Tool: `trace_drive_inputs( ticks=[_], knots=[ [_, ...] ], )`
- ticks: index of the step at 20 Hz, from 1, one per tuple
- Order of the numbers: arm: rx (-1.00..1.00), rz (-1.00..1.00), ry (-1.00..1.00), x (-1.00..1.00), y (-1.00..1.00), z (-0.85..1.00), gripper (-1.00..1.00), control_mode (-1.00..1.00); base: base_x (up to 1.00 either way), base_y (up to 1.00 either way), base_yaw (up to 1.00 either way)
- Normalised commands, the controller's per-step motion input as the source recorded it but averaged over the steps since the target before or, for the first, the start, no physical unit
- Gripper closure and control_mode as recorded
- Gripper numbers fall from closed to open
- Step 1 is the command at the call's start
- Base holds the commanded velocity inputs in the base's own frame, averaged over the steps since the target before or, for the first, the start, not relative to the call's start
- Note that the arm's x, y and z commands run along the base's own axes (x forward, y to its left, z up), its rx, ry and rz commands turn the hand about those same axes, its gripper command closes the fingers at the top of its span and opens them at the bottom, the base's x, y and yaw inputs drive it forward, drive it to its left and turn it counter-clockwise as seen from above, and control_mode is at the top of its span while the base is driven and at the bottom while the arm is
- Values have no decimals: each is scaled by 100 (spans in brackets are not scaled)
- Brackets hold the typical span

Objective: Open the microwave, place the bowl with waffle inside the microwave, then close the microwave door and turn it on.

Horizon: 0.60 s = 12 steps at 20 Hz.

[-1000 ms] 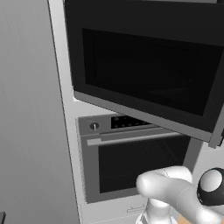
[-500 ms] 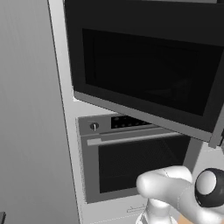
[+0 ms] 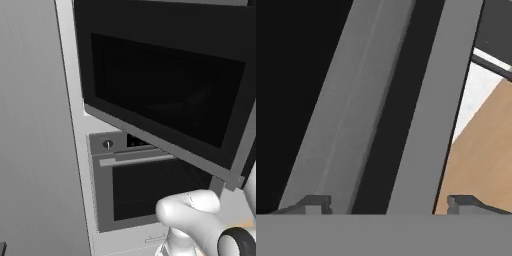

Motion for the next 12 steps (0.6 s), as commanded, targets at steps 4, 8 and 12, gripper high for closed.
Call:
trace_drive_inputs(
  ticks=[4, 8, 12],
  knots=[
    [5, 22, -28, -70, 100, 37, -100, -100, 0, 0, 0],
    [1, 23, -23, -66, 100, 27, -100, -100, 0, 0, 0],
    [0, 17, -26, -58, 100, 6, -100, -100, 0, 0, 0]
  ],
)
